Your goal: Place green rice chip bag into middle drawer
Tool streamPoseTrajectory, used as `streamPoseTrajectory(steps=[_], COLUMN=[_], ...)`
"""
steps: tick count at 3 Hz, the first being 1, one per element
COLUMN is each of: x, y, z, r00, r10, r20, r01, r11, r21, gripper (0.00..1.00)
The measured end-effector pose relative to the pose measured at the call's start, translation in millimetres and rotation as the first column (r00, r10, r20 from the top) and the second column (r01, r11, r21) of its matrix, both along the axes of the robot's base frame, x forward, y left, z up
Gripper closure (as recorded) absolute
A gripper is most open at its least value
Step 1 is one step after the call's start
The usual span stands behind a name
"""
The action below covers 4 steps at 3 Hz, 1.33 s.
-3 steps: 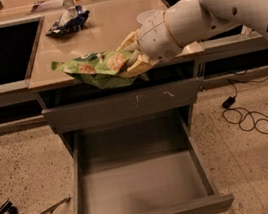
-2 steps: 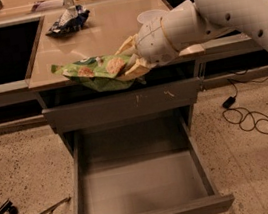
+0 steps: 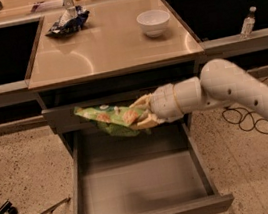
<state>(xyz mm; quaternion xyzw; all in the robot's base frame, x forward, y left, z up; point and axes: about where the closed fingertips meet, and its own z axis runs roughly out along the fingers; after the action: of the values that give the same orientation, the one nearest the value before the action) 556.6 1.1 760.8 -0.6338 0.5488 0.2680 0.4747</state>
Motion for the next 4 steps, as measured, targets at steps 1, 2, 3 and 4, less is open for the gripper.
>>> streamPoseTrajectory(steps=[1, 2, 3, 4], x=[-41, -41, -49, -72], y=[3, 3, -6, -21], z=[-83, -83, -148, -231], r00=[0.9901, 0.9899, 0.9667, 0.9115], r10=[-0.042, -0.042, -0.09, -0.161], r20=[-0.134, -0.135, -0.24, -0.379], r01=[0.052, 0.052, 0.105, 0.184], r11=[0.996, 0.996, 0.993, 0.983], r21=[0.07, 0.07, 0.052, 0.024], gripper=[1.0, 1.0, 1.0, 1.0])
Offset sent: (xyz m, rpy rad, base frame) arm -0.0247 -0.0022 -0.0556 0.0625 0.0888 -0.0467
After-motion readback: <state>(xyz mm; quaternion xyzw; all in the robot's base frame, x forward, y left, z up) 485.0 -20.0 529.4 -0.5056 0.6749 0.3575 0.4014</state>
